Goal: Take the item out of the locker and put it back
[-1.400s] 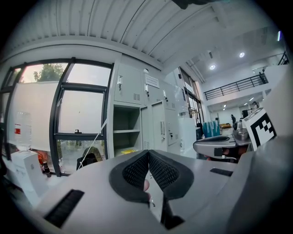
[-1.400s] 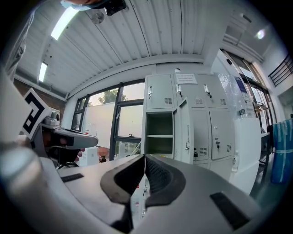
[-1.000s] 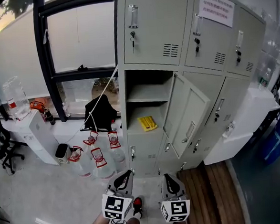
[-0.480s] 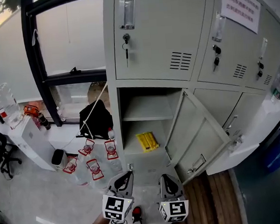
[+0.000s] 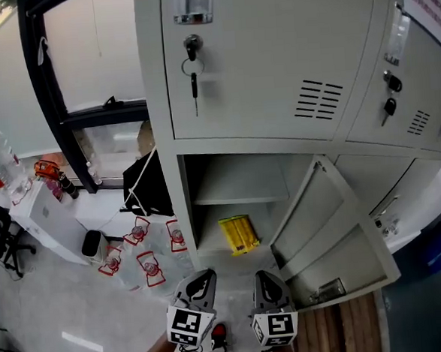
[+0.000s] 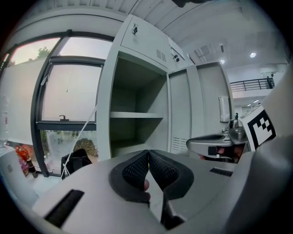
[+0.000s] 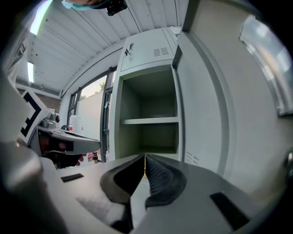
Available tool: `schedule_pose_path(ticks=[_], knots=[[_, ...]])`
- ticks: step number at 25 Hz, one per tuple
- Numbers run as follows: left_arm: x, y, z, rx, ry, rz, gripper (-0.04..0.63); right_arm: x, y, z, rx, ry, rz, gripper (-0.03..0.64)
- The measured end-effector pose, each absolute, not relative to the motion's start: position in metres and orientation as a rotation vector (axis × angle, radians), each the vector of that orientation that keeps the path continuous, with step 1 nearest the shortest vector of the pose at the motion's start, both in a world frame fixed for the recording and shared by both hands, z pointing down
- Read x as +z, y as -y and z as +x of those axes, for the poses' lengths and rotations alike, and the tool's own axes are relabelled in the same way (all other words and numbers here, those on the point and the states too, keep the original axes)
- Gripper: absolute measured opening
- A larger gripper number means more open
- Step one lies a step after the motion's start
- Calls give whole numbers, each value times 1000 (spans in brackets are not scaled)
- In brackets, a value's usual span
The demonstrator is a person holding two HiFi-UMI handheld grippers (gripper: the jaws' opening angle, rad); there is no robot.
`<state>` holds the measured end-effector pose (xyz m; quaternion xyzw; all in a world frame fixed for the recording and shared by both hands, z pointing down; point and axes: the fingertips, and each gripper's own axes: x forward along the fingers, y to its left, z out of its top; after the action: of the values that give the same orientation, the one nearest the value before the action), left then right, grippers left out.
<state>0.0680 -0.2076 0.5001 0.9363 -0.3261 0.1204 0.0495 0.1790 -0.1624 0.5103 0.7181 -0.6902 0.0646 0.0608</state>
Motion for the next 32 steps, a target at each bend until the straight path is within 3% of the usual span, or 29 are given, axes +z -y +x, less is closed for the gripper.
schedule_pose_path(ticks=[14,23,27,32], knots=[[527,244,77,430,975,2799,23,552,217,183,194,2026,1985,28],[536,245,74,452,978,2777,23,579,241,168,50,1928,1737,247],[539,246,70,456,989,2765,23,594,254,172,-8,1870,1677,293],[544,250,64,466,1013,2748,23,606,269,173,-68,1831,1591,301]])
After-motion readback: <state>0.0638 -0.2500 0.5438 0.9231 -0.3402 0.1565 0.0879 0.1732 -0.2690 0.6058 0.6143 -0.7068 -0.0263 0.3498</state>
